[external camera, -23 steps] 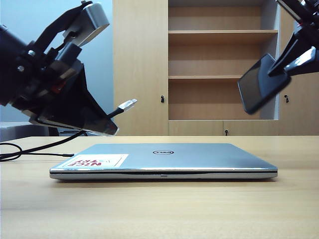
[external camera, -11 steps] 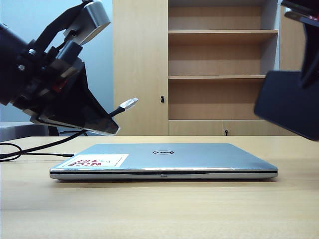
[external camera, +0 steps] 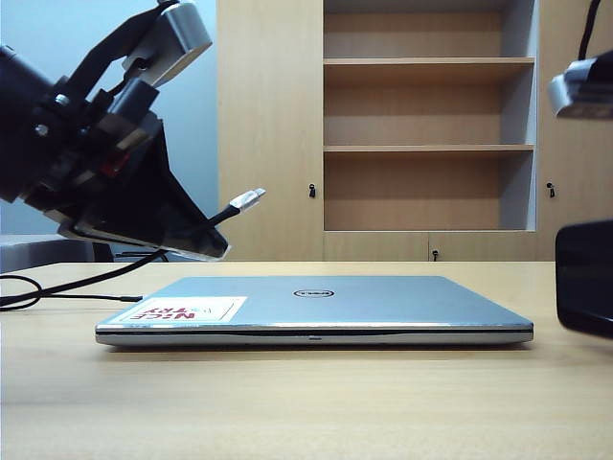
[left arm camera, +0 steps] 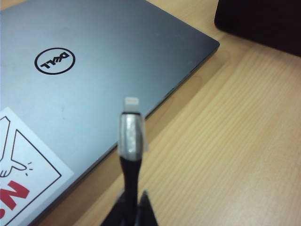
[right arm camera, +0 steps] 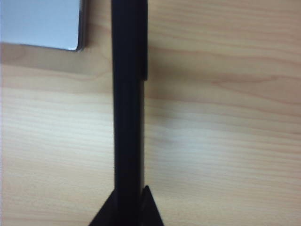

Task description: Pick up the charging cable and the phone, plug the charging cable into the charging port on the phone, and finally place them back on the table.

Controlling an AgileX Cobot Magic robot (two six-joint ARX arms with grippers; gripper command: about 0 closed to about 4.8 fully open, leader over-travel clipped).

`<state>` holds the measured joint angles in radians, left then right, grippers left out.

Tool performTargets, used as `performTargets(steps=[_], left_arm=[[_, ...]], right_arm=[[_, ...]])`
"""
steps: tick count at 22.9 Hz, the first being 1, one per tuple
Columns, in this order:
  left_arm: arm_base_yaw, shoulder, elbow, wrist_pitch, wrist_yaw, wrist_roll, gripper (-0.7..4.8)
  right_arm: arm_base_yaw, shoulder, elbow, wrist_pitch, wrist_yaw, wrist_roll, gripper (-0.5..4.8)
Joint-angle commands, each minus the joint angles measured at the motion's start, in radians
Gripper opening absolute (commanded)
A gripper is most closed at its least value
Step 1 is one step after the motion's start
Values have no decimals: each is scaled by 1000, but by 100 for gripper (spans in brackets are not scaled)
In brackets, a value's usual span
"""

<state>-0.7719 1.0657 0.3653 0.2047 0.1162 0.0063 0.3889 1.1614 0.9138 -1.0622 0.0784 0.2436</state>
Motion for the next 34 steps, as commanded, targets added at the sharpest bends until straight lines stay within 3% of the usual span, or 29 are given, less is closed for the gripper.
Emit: performTargets(steps=[1, 8, 9, 11, 25, 29, 30, 32, 34], left_arm=[[0, -2, 4, 14, 3, 0, -6], [0, -2, 4, 14, 3, 0, -6], [0, -2, 4, 14, 3, 0, -6], [0, -2, 4, 14, 3, 0, -6], [0, -2, 4, 14, 3, 0, -6], [0, -2, 4, 14, 3, 0, -6], [0, -2, 4, 14, 3, 0, -6], [0, -2, 4, 13, 3, 0, -6], [0, -2, 4, 13, 3, 0, -6]], right_arm=[[1, 34, 6, 20, -11, -1, -1], [0, 124, 6, 11, -82, -1, 12], [0, 139, 7, 11, -81, -1, 79], [0, 150, 7, 11, -81, -1, 128], [-1, 233, 6, 96, -74, -1, 128], [-1, 272, 7, 103, -73, -1, 126], [-1, 281, 7, 104, -73, -1, 105], [-1, 285, 7, 105, -72, -1, 9], [-1, 283, 8, 104, -70, -1, -6]])
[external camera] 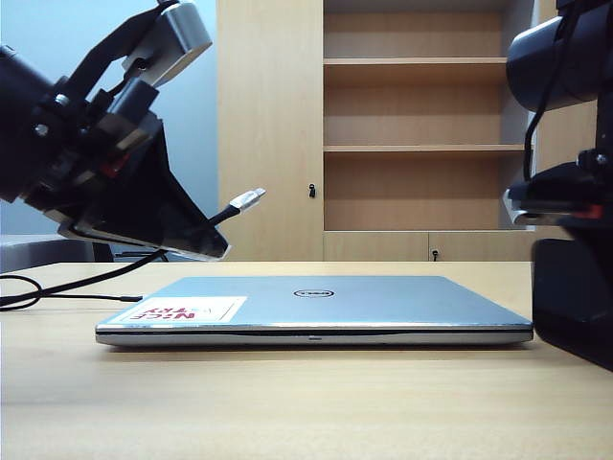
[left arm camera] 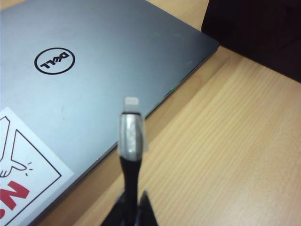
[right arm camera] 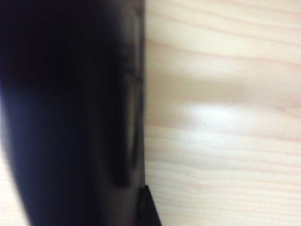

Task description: Pick up the charging cable and the phone, plug the charging cable into the charging port on the phone, and finally place them back on the table.

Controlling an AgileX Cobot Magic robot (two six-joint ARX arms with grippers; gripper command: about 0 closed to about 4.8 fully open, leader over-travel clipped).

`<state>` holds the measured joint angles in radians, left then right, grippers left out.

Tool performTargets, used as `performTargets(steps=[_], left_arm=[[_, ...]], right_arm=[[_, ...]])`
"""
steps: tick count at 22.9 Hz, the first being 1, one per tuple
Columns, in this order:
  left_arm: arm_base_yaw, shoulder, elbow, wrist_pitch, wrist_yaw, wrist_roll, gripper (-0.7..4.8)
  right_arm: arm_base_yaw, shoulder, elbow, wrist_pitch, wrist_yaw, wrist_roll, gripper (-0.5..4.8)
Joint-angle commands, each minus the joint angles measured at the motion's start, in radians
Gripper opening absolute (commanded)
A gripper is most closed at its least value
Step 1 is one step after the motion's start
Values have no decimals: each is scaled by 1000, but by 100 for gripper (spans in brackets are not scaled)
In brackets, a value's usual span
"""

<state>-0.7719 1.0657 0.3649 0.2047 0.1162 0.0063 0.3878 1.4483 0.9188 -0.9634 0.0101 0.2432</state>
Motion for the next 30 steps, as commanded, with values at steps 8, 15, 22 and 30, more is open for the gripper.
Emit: performTargets(steps=[8, 15, 22, 30], left_arm=[[-39, -2, 3, 4, 3, -48, -6], [-137, 0, 2, -62, 3, -156, -6], [-219, 4, 0, -60, 3, -312, -6], [-222, 65, -5, 9, 3, -511, -6]], right_arm=[[0, -25, 105, -34, -125, -13, -6], [1, -72, 97, 272, -472, 84, -6], [1, -72, -73, 784, -630, 372, -5], [2, -72, -290, 1305, -675, 689, -5]])
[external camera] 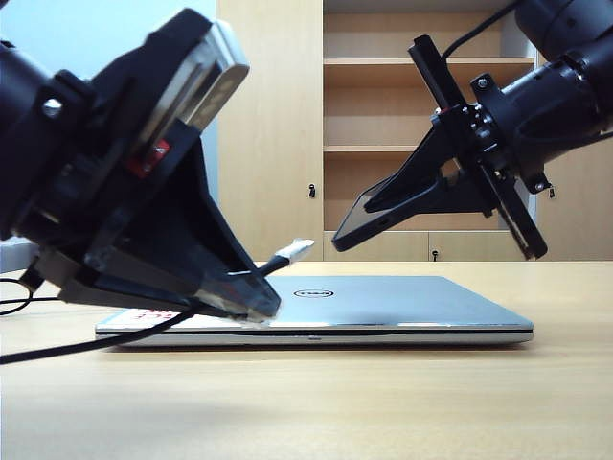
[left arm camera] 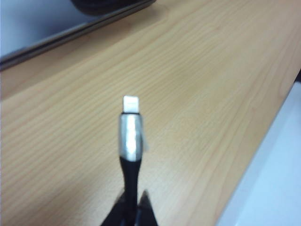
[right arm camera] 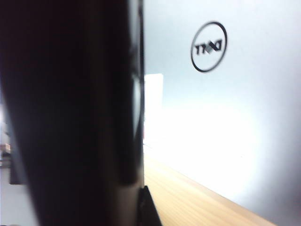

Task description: Pick up the charging cable and the phone, plug the charging cable into the charging port on the phone, and finally place them back on the table.

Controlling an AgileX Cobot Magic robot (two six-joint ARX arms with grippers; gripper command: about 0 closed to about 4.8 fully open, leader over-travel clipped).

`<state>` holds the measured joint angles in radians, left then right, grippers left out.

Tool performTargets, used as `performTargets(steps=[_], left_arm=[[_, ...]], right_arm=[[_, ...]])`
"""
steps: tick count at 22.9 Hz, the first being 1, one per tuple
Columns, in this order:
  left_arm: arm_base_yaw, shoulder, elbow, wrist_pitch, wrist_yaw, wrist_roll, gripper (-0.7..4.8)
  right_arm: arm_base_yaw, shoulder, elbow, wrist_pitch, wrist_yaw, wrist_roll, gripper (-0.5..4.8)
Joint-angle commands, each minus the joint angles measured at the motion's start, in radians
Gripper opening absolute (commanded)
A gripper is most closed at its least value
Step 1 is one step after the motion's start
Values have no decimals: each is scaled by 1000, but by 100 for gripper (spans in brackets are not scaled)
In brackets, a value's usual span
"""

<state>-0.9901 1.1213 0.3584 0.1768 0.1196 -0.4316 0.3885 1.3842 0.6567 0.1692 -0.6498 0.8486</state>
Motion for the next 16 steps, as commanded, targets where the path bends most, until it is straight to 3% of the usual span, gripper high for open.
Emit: performTargets(steps=[1, 6, 16], left_arm=[[-4, 14, 2, 49, 0, -93, -6], [-4, 68, 2, 122, 0, -248, -6], [-5, 92, 2, 174, 0, -267, -6]], right_arm=[[1, -8, -42, 209, -13, 103, -5], [16, -8, -109, 373, 42, 147, -5], [135, 1, -133, 434, 180, 138, -6]])
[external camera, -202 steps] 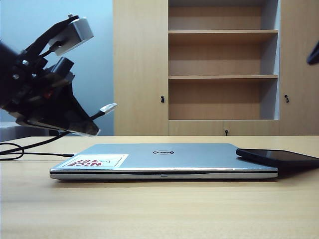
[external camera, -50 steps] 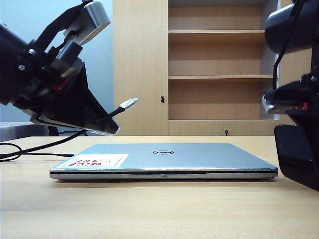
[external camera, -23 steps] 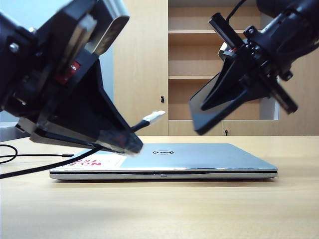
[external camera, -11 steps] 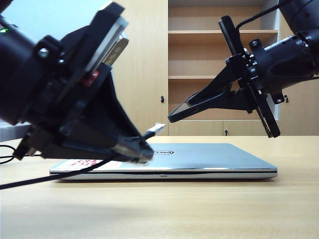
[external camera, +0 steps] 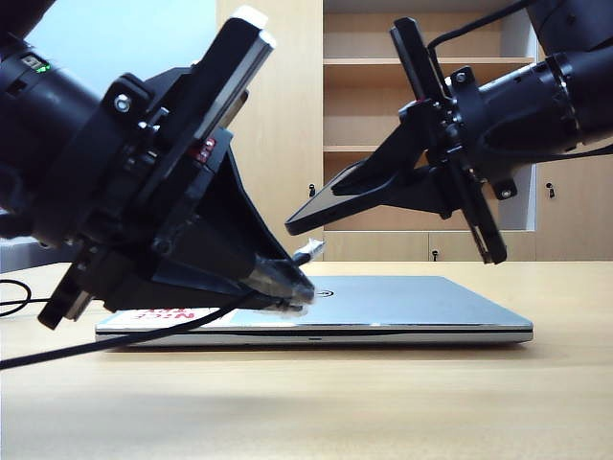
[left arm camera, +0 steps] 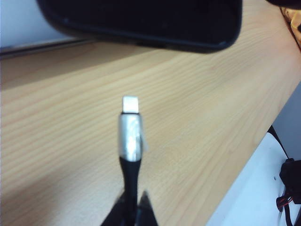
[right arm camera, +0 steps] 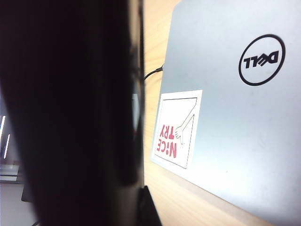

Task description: Pick up the charging cable and the phone, plug the charging cable into the charging port on the phone, and finally place them back on the table.

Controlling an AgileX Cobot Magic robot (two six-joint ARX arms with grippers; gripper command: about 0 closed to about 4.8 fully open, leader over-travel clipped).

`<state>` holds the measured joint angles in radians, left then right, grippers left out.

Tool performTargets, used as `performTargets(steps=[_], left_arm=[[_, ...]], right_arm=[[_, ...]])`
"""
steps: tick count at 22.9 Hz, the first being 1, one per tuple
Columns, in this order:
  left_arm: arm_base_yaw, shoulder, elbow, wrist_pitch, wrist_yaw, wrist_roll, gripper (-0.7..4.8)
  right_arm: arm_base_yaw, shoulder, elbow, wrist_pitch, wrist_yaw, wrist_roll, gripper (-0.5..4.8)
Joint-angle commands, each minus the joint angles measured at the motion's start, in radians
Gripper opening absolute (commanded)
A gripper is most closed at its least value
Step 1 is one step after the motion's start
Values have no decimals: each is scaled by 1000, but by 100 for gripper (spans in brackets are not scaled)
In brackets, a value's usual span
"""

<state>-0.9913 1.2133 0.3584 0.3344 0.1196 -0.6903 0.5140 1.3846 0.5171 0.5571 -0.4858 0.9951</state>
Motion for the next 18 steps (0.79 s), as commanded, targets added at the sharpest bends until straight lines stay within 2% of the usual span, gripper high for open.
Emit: performTargets(steps=[1, 12, 18], left_arm=[[-3, 0, 2, 18, 0, -10, -6], [-2, 8, 2, 55, 0, -5, -6], [-1, 74, 2, 97, 0, 11, -6]], right_arm=[[13, 6, 5, 46, 20, -9, -6], [13, 37, 3, 38, 13, 9, -6], [12, 37, 3, 46, 11, 26, -5]])
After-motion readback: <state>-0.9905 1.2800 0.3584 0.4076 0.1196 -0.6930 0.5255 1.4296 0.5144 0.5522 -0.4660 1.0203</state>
